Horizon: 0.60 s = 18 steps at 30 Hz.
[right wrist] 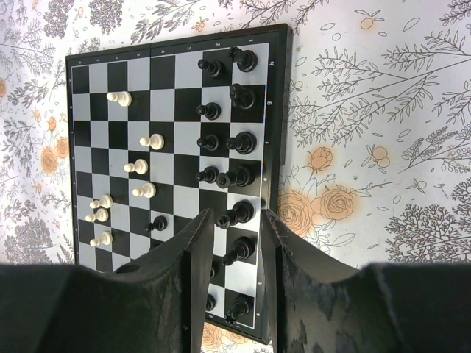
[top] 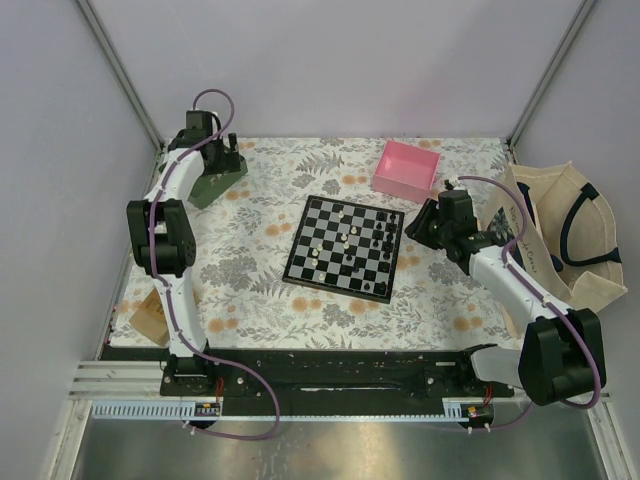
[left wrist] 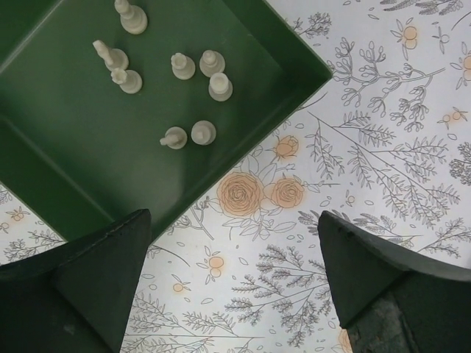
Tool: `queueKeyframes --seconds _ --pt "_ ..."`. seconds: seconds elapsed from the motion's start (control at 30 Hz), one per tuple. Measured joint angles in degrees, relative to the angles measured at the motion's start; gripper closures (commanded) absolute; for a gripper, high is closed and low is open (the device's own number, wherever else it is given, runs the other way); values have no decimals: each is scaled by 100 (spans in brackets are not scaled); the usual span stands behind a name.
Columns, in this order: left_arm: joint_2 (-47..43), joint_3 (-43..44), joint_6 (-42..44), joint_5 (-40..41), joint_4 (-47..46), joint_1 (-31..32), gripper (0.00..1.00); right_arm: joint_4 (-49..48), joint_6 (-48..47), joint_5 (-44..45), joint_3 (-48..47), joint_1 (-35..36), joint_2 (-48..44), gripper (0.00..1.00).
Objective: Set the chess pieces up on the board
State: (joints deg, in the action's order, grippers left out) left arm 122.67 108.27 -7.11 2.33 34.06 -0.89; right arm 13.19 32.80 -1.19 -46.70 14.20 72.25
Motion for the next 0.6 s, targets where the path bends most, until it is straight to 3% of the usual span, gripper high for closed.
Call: queueKeyframes --seconds 0.6 --pt "164 -149 249 -214 -85 -280 1 -4 -20 -136 15 -22 -9 59"
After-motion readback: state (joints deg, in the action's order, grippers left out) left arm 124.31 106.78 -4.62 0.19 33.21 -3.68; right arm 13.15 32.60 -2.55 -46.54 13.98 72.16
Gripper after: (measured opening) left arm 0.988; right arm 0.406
